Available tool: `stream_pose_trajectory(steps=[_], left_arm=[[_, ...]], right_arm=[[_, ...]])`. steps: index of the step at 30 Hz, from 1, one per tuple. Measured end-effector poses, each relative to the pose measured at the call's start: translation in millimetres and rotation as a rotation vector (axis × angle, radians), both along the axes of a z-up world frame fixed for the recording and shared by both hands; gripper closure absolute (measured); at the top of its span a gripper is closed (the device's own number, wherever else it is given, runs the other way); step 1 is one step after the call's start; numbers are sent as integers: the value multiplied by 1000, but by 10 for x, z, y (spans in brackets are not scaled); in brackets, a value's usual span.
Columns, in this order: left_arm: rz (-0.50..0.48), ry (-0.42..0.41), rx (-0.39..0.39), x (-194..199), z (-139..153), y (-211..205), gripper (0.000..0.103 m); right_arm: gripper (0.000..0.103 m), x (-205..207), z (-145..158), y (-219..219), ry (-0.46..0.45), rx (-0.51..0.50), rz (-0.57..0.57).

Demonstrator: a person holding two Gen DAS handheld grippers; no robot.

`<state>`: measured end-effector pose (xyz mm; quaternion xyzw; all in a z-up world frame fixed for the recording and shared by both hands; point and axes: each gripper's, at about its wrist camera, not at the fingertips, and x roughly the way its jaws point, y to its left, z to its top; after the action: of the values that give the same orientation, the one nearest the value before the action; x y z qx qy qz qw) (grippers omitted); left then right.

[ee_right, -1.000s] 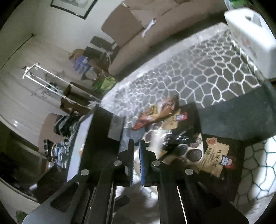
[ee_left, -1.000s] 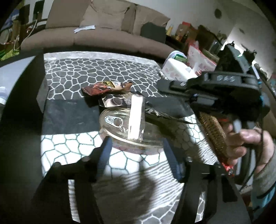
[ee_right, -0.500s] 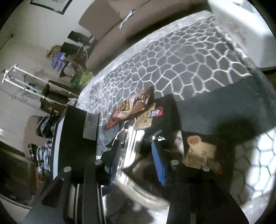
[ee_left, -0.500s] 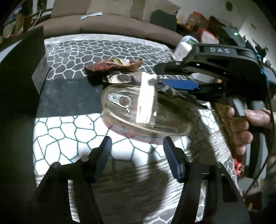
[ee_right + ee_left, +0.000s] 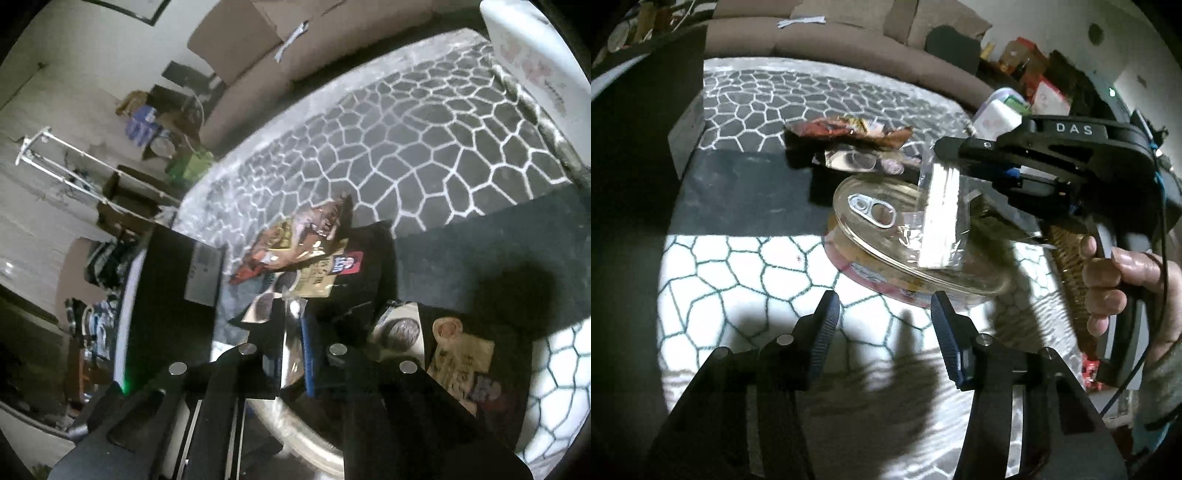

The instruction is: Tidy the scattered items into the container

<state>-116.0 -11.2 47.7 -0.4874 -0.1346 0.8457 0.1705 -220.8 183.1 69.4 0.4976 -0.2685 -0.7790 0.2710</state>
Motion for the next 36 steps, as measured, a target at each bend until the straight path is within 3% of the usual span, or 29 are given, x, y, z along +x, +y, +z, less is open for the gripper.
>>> stream_pose_trajectory(steps=[4, 8, 13, 21, 22, 24, 26, 29, 36], left_arm=[[-8, 32, 86, 127, 229, -36, 46], [26, 57, 40, 194, 432, -42, 44], [67, 113, -23, 322, 759, -158, 39], [104, 199, -22, 718, 1278, -641, 35], [99, 214, -21, 784, 1334, -706, 36], [88, 241, -30, 897, 1431, -837, 52], [72, 243, -53, 993, 1492, -933, 79], [53, 261, -79, 1193, 1574, -1054, 88], [112, 245, -76, 1469, 1616, -1539, 90]], right_arm=[[96, 185, 197, 6, 15, -66, 5], [96, 404, 430, -71, 20, -131, 24], [96, 719, 869, -291, 68, -136, 83], [96, 1246, 1538, -816, 142, -138, 186], [96, 1305, 1583, -899, 144, -138, 199], [96, 1447, 1673, -1110, 151, -136, 231], [96, 1560, 1724, -1265, 157, -138, 250], [95, 1711, 1781, -1553, 162, -145, 279], [95, 1842, 1781, -2121, 153, -144, 330]])
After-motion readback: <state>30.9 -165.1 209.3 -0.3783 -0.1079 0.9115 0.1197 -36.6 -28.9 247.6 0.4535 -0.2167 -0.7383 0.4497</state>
